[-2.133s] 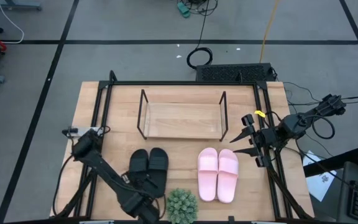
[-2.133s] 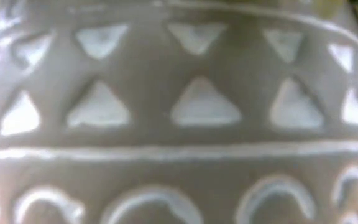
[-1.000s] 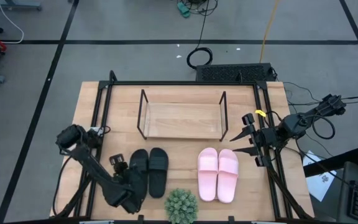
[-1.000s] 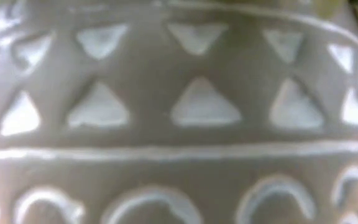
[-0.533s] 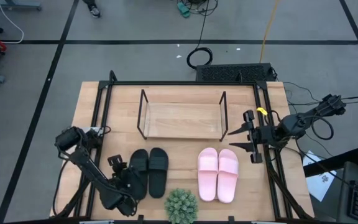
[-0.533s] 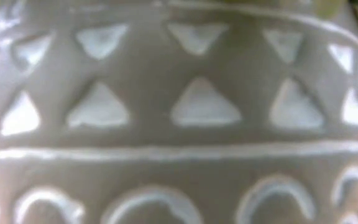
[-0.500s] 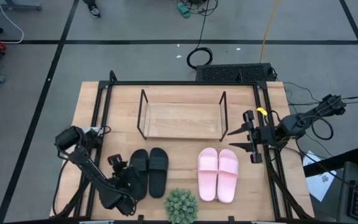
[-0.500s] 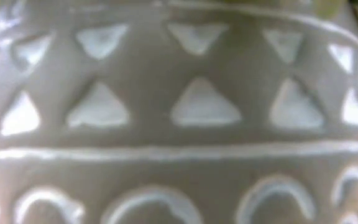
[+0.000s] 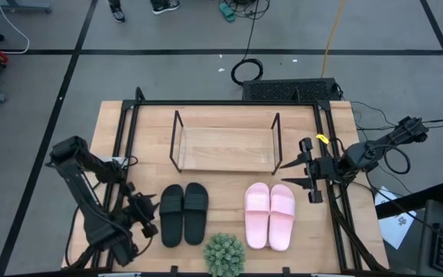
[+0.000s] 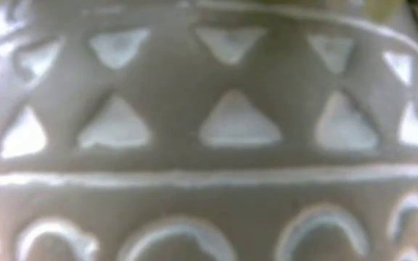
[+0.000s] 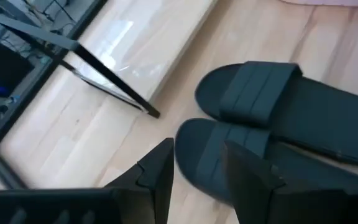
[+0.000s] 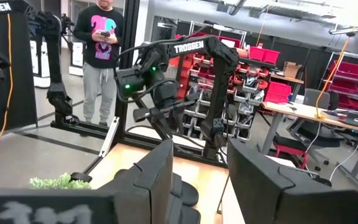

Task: Pick and place slides into the shelf
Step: Put the left black slide on the shelf

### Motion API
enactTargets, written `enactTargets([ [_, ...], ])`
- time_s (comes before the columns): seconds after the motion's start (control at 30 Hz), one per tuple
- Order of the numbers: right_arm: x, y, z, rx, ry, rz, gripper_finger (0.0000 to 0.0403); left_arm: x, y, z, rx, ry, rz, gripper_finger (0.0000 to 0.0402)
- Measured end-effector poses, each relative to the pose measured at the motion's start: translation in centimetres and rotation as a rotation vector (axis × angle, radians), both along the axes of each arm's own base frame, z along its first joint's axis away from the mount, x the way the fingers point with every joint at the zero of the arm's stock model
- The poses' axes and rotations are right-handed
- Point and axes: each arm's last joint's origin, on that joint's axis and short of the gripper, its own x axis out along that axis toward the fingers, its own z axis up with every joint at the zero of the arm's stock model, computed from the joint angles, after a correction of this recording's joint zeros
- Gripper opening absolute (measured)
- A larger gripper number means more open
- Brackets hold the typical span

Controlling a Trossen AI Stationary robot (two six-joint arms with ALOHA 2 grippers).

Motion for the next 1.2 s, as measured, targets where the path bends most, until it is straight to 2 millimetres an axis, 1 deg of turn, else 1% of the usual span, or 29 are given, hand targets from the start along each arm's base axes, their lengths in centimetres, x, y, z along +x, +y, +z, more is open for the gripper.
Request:
enactTargets([
  [0.07,0.0,0.0,0.0,-0.002,0.001,0.0,0.0144,0.0,0.0,0.0,0.008,-0.006,-0.008,0.0136],
  [0.2,0.0,0.0,0.0,0.003,0.001,0.0,0.0144,-0.7,0.0,0.0,0.047,-0.129,-0.038,0.0136],
  [0.27,0.0,0.0,0.0,0.006,0.001,0.003,0.0144,-1.0,0.3,-0.6,0.035,-0.139,0.003,0.0136],
  [0.33,0.0,0.0,0.0,0.013,0.002,0.005,0.0144,-1.2,0.4,-1.6,0.014,-0.134,0.049,0.0136],
  [0.43,0.0,0.0,0.0,0.015,0.003,0.005,0.0144,-1.4,0.7,-2.8,0.014,-0.147,0.074,0.0136],
  [0.6,0.0,0.0,0.0,0.013,0.002,0.005,0.0144,-2.1,1.6,-3.9,0.065,-0.167,0.108,0.0136],
  [0.73,0.0,0.0,0.0,0.014,0.002,0.005,0.0144,-2.3,1.9,-4.3,0.046,-0.166,0.136,0.0136],
  [0.83,0.0,0.0,0.0,0.026,0.004,0.006,0.0144,-2.1,1.4,-3.9,-0.012,-0.155,0.147,0.0136],
  [0.9,0.0,0.0,0.0,0.029,0.004,0.006,0.0144,-2.0,1.0,-3.6,-0.044,-0.116,0.141,0.0136],
  [0.97,0.0,0.0,0.0,0.029,0.004,0.006,0.0144,-1.8,0.6,-3.6,-0.093,-0.116,0.148,0.0136],
  [1.07,0.0,0.0,0.0,0.024,0.004,0.006,0.0144,-1.1,-0.2,-4.0,-0.161,-0.161,0.128,0.0136],
  [1.13,0.0,0.0,0.0,0.018,0.003,0.005,0.0144,-0.5,-0.7,-4.5,-0.187,-0.144,0.105,0.0136],
  [1.2,0.0,0.0,0.0,0.012,0.002,0.005,0.0144,0.2,-0.9,-5.1,-0.203,-0.093,0.097,0.0136],
])
